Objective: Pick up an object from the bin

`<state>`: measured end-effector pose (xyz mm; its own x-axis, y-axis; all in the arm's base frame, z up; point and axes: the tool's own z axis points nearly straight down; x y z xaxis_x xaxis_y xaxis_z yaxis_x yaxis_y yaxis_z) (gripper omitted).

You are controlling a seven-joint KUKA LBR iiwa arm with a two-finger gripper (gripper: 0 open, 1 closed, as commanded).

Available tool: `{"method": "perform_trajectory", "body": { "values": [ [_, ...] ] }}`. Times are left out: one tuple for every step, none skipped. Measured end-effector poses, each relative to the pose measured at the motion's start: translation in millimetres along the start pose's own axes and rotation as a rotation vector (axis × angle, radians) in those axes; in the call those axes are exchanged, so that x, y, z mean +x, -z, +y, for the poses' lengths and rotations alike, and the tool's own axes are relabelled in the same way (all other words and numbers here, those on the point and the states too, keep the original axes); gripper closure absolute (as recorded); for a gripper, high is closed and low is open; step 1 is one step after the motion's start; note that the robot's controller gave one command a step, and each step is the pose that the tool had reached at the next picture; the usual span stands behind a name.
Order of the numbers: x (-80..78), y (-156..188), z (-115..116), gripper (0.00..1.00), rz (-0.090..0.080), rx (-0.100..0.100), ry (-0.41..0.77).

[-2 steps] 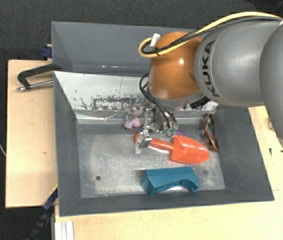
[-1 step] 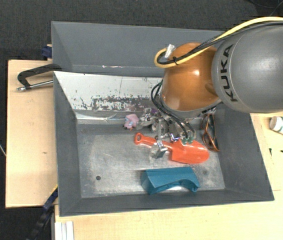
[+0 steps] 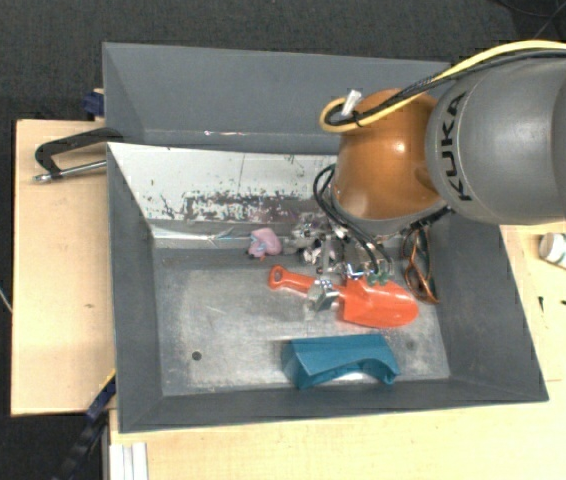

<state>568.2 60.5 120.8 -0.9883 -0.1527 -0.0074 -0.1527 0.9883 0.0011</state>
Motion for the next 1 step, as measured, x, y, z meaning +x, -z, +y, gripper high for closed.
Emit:
{"method": "perform_trajectory", "body": {
  "values": [
    [7.9, -12.6, -9.1, 0.00, 0.005, 0.000, -0.060]
  ]
}}
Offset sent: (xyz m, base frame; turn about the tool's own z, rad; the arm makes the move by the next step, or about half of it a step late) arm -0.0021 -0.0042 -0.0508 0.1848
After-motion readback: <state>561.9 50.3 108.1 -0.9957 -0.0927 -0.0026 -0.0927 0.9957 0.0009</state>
